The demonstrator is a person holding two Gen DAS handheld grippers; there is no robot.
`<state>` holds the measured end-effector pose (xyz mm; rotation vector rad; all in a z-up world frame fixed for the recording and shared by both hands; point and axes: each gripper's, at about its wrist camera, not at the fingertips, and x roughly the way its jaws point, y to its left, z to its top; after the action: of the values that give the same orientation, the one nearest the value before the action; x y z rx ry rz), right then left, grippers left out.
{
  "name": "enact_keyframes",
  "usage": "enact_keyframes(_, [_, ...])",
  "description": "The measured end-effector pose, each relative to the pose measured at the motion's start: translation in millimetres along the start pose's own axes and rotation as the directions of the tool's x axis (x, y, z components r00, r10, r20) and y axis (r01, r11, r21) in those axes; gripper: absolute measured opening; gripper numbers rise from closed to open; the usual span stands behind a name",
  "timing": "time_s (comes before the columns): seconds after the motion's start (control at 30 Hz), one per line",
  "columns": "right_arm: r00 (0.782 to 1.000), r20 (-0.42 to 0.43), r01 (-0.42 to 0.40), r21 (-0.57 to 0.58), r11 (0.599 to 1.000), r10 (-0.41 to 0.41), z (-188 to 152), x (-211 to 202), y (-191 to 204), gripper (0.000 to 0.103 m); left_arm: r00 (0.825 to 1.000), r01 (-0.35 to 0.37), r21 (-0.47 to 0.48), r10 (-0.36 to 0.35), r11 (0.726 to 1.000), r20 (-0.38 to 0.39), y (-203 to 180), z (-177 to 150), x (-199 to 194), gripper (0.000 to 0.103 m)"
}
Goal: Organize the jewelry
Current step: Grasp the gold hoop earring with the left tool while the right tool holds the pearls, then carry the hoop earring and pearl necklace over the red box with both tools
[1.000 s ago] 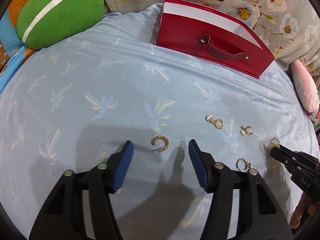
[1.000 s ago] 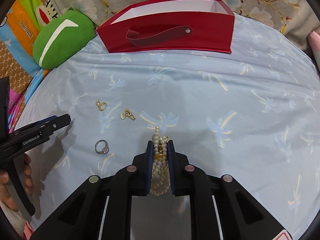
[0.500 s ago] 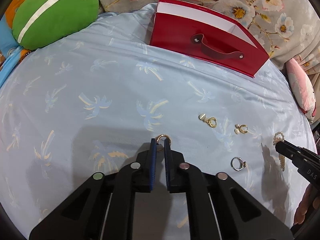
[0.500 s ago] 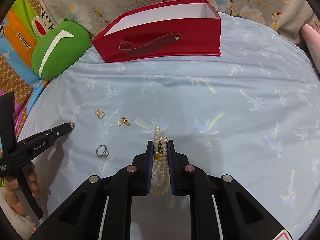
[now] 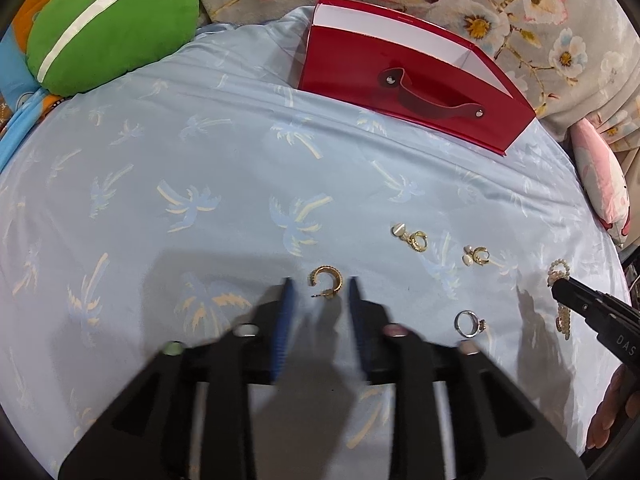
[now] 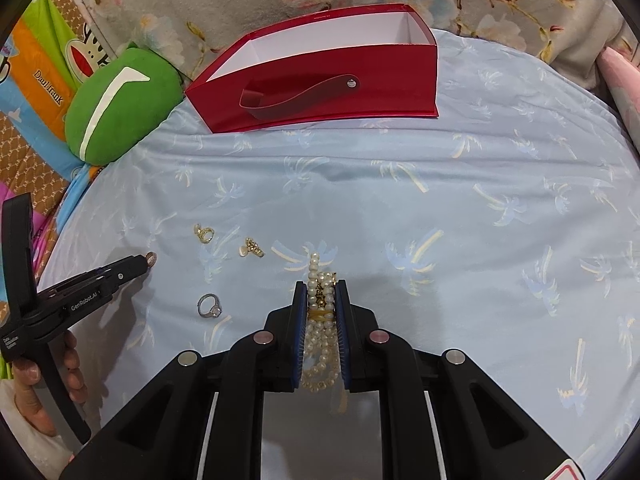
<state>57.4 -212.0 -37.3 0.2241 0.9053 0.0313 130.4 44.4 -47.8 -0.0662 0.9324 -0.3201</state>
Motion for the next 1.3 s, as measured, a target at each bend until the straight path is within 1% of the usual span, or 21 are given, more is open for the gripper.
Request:
enact_keyframes(0.07, [1.0,-0.001,0.0,-0.001,1.0,0.0,0,1,1,0.013,1.0,0.006,0.005,-0.006,1.0,0.013,-3,0,-2,0.04])
enact_keyframes(0.2, [1.0,-0.002,0.001,0.002,1.0,-0.001,-1,1,1,0.013,1.0,0.003,0.024,-0.003,1.0,0.006,-9,3,4,0.039])
enact_keyframes(0.3, [1.0,0.0,0.003,0.001,1.0,-0.003,-1,2,1,0.013,1.0,-0.016,0.03,0.016,0.999,0.006,-11,3,9,0.038])
enact_keyframes(0.37, [1.0,-0.001,0.006,0.003,1.0,-0.006,0,2,0,0.013,1.0,-0.024,0.046,0.024,0.999,0.008,-14,3,11,0.028])
enact_keyframes(0.4, [1.0,-0.001,0.006,0.005,1.0,-0.006,0,3,-1,0.013,1.0,-0.026,0.05,0.026,0.998,0.01,-14,4,11,0.024])
enact_keyframes(0.43, [1.0,-0.001,0.007,0.007,1.0,-0.007,0,3,-2,0.013,1.0,-0.025,0.054,0.024,0.998,0.009,-14,3,11,0.016])
enact_keyframes(0.7, [1.0,0.005,-0.003,0.013,1.0,0.003,2,2,-1,0.013,1.0,-0.007,0.041,0.007,0.999,0.007,-12,3,8,0.016])
enact_keyframes(0.83, [1.0,0.024,-0.009,0.01,1.0,0.009,9,-5,0,0.013,0.999,0.001,0.036,-0.002,0.999,0.035,-13,10,-5,0.016])
enact_keyframes(0.93, [0.998,0.054,-0.013,-0.001,1.0,0.013,20,-13,2,0.013,0.998,0.009,0.041,-0.012,0.999,0.067,-16,22,-18,0.016])
enact_keyframes(1.03, [0.995,0.097,-0.009,-0.023,1.0,0.011,40,-23,4,0.013,0.993,0.016,0.055,-0.022,0.998,0.116,-19,44,-33,0.016])
enact_keyframes(1.13, [0.989,0.145,-0.016,-0.044,0.999,0.023,65,-32,5,0.013,0.986,0.027,0.07,-0.038,0.997,0.161,-25,68,-45,0.016])
enact_keyframes(1.3, [0.972,0.227,-0.042,-0.081,0.996,0.059,122,-43,8,0.013,0.968,0.043,0.115,-0.07,0.992,0.24,-40,123,-59,0.016])
